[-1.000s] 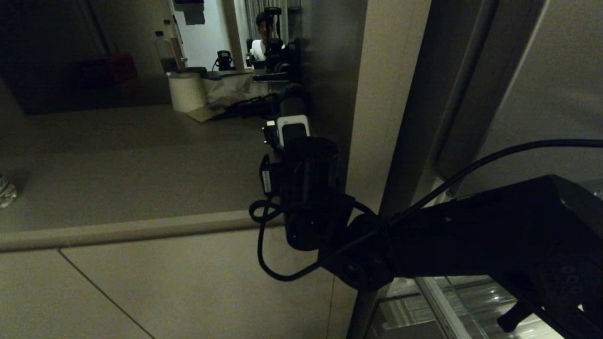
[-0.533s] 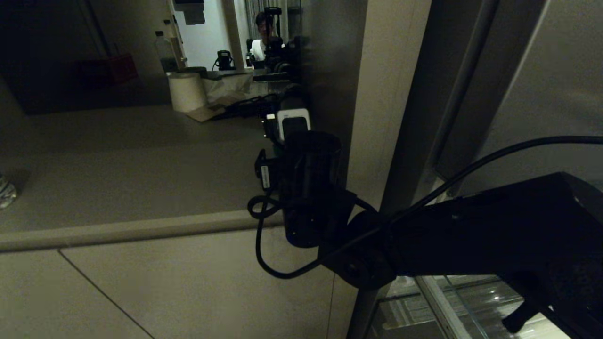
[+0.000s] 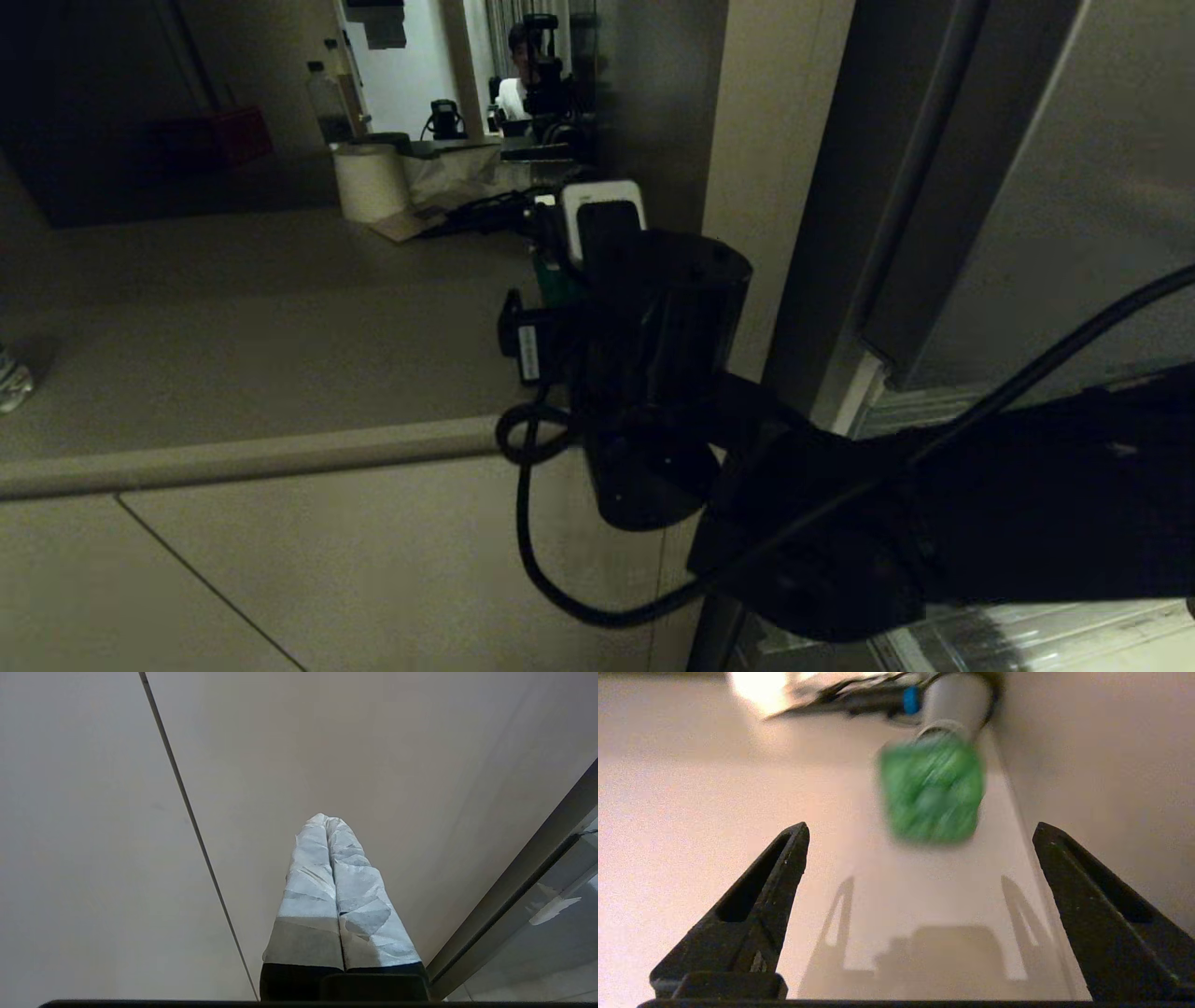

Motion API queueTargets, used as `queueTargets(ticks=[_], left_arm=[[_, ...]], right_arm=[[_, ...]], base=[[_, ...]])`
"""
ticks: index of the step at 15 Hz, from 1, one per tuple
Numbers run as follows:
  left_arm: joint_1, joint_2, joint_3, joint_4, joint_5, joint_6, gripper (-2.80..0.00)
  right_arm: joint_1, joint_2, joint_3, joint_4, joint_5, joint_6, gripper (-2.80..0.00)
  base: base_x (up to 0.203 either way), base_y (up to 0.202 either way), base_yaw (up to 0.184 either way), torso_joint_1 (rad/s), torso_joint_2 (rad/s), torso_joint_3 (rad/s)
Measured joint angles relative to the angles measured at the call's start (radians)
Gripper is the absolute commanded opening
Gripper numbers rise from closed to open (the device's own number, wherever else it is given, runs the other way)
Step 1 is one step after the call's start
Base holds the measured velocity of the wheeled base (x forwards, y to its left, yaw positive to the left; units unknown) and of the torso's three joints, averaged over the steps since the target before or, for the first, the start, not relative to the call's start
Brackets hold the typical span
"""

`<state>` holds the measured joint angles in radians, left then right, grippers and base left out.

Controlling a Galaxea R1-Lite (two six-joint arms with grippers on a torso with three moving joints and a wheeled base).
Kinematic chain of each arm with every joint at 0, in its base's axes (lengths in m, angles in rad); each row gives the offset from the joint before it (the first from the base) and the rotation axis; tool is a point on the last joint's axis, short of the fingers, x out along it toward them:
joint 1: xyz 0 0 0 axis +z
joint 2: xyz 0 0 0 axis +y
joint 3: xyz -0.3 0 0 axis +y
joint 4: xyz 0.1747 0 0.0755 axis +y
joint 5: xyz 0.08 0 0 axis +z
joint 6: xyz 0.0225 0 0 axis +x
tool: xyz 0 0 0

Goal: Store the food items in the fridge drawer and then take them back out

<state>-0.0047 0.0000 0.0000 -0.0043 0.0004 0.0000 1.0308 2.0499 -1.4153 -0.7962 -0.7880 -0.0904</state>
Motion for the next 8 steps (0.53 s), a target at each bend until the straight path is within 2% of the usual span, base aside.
queueTargets(ticks=[4,8], left_arm=[[0.0,0.0,0.0,0.0,0.0,0.0,-2.8],[0.0,0.0,0.0,0.0,0.0,0.0,-2.8]], right_arm=[[0.067,-0.125,0.215,-0.001,0.003,0.005,-2.8],[0.08,-0.275,0.415,-0.003,0.071,0.016,-2.8]], base=[[0.0,0.0,0.0,0.0,0.0,0.0],[0.0,0.0,0.0,0.0,0.0,0.0]])
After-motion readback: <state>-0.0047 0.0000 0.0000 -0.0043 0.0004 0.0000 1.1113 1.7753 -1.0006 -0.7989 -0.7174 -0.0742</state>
